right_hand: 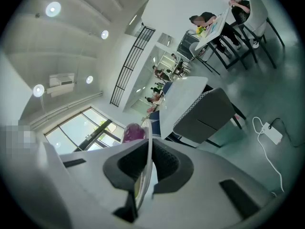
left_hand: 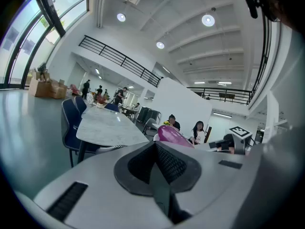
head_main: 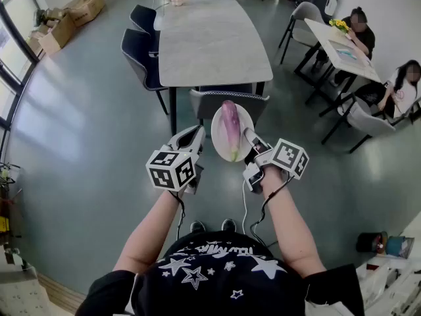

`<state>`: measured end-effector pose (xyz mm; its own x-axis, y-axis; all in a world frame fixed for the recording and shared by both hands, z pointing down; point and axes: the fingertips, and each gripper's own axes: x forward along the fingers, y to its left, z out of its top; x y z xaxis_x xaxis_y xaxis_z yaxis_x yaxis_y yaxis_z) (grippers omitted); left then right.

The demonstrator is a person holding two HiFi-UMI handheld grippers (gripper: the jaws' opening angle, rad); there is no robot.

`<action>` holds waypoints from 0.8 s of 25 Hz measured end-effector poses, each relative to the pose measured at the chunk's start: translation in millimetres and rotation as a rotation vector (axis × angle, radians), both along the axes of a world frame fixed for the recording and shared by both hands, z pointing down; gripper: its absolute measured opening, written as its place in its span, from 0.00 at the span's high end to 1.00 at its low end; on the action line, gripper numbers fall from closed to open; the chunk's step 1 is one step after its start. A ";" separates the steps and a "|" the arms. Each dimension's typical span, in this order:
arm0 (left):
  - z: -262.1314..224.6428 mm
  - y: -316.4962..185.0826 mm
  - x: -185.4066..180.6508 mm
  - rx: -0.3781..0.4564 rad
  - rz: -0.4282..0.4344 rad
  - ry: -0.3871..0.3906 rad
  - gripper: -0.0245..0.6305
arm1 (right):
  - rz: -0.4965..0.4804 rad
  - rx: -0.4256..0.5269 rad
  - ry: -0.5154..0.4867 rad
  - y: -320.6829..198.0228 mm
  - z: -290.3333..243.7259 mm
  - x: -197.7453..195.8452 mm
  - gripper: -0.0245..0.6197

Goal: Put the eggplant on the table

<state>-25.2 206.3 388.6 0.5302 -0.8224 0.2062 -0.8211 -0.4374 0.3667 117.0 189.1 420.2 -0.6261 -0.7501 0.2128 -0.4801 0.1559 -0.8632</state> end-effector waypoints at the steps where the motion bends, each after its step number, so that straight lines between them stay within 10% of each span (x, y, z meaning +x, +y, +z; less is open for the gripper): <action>1: -1.0 1.6 -2.5 0.005 0.001 -0.007 0.95 | 0.002 0.002 0.004 2.2 -0.9 -2.0 0.92; 20: 7.7 18.0 -11.1 0.029 -0.005 -0.072 0.95 | -0.026 -0.001 0.022 21.7 0.5 -18.2 0.92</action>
